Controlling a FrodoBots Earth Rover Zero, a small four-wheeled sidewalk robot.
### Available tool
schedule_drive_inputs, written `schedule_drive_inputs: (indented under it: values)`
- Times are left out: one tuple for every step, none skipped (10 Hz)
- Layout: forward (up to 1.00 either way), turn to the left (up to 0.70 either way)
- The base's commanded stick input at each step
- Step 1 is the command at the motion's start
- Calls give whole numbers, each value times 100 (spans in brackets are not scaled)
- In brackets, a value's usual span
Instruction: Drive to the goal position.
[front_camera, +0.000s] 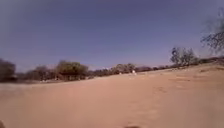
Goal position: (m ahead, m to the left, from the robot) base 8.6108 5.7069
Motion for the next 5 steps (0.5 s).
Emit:
schedule_drive_inputs:
  values:
    - [100,0]
    - [100,0]
    - [100,0]
    - [100,0]
    - [100,0]
